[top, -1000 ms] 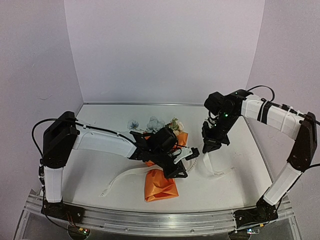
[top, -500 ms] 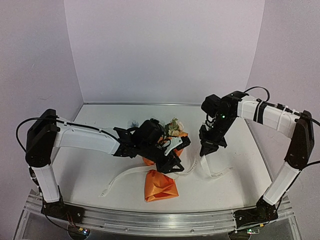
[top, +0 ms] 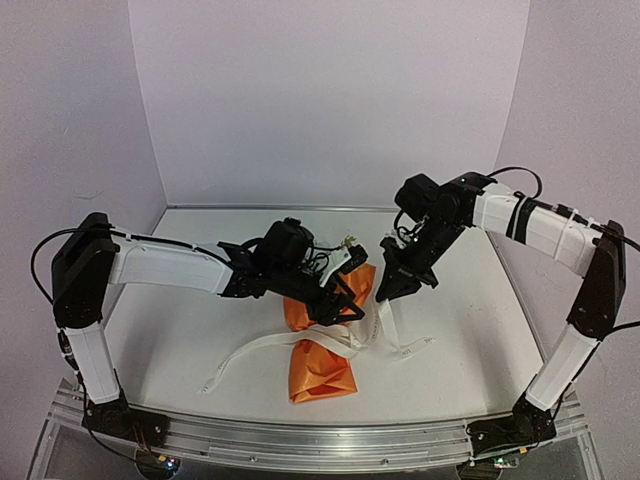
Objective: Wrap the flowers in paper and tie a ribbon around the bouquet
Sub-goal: Cross the half-tied ribbon over the folded bouquet.
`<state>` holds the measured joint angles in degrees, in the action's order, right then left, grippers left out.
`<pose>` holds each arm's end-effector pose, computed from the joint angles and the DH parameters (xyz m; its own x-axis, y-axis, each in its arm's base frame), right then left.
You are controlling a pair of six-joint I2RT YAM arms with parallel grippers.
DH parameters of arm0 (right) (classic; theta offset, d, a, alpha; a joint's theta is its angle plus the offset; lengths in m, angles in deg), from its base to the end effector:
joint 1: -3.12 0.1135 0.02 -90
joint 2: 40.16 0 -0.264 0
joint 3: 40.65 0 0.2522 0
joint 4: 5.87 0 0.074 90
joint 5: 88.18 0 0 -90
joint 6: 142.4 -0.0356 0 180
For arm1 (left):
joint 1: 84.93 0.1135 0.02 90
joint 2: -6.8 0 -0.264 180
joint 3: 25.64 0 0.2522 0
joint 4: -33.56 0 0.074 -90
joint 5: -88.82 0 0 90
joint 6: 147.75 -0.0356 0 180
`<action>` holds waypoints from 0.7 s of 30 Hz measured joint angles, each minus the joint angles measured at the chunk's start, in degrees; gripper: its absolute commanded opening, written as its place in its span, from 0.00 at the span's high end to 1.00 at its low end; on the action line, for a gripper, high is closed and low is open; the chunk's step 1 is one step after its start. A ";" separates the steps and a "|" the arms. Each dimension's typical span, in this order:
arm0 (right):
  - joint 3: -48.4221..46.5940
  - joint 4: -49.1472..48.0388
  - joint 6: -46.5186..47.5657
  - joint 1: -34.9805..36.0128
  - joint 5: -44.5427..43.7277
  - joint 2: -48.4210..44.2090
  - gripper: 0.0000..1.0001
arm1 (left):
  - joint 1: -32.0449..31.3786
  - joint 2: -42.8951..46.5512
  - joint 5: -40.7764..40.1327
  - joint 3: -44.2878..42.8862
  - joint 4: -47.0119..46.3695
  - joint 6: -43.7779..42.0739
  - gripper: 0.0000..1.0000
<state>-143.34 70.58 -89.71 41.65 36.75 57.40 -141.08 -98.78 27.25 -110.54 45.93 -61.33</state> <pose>0.2525 0.2271 0.3000 -0.9859 -0.1499 0.0740 -0.0711 0.7769 0.6255 0.2172 -0.3542 0.2213 -0.2437 0.4619 -0.8528 0.9697 0.1298 -0.2068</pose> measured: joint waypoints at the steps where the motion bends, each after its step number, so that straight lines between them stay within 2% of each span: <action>1: -0.19 -0.12 0.00 0.08 0.86 0.01 1.00 | -0.11 -0.23 0.31 -0.31 -0.17 -0.18 0.33; 14: -0.76 -0.32 0.03 0.68 6.87 1.22 1.00 | -0.43 -3.34 2.44 -2.31 -3.38 -0.96 0.28; 21: -0.76 -0.32 0.25 0.78 8.09 1.22 1.00 | -0.43 -4.73 2.44 -3.61 -6.25 -0.73 0.40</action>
<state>-144.10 70.26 -89.46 42.42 44.83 58.62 -141.51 -103.50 29.69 -114.15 39.68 -62.06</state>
